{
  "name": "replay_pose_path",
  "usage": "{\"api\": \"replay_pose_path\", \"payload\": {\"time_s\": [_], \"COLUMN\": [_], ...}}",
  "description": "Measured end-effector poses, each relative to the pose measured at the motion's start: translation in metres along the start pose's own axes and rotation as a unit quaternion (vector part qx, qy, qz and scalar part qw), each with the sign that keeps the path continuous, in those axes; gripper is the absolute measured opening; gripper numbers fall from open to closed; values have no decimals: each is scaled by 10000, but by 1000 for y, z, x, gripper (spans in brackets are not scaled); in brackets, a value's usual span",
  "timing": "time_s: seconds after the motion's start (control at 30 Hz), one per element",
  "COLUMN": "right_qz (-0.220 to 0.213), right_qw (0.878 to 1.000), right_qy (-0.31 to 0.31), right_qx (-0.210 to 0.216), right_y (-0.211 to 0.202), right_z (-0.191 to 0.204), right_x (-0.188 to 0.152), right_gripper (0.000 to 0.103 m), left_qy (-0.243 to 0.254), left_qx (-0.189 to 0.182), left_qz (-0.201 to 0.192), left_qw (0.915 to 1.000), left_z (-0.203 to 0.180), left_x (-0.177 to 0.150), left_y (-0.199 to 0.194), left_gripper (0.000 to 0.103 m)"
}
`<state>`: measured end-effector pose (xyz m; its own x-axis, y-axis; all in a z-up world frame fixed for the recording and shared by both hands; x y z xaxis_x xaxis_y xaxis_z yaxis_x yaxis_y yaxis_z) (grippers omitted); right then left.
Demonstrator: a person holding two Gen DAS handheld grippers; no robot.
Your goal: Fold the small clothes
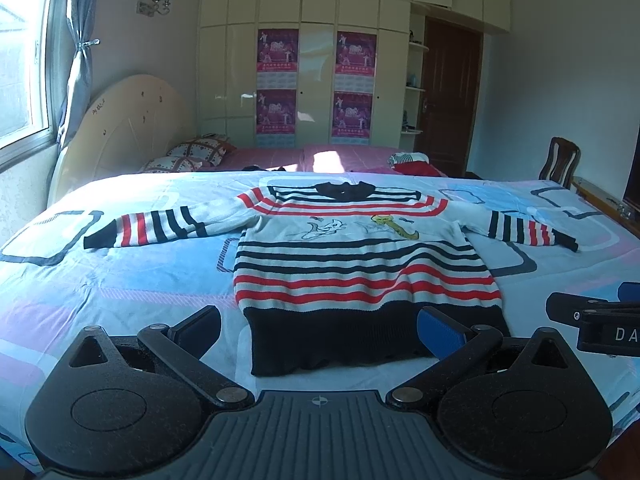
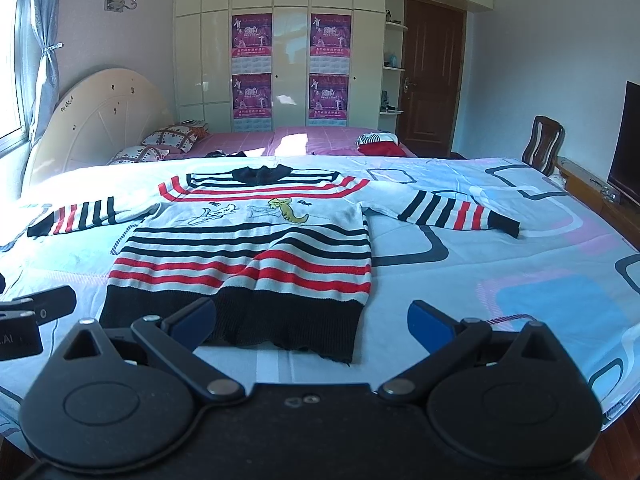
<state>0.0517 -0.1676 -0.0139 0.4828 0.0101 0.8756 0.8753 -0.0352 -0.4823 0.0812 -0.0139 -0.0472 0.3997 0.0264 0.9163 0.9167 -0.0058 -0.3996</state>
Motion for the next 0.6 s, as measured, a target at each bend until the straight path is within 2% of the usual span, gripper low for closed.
{"api": "replay_pose_path", "payload": {"time_s": [0.6], "right_qz": [-14], "right_qw": [10000], "right_qy": [-17], "right_qx": [-14], "right_y": [-1], "right_z": [0], "right_x": [0], "right_gripper": [103], "left_qy": [-1], "left_qx": [8], "left_qz": [14], "left_qw": [10000], "left_z": [2], "left_x": [-1], "left_y": [1], "left_gripper": [103]}}
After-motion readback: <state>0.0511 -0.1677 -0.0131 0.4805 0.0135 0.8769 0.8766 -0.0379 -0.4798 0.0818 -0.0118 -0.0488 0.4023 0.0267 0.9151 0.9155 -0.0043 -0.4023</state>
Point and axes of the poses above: each gripper's, at about its wrist camera, not at the fingertips, and y roughly the way its jaws point, z to its left, x to its top, the point moved 10 cm from there along y, roughly the way its jaws point, and after that the axes turned 7 degrees about -z, right-handed, at the moved point
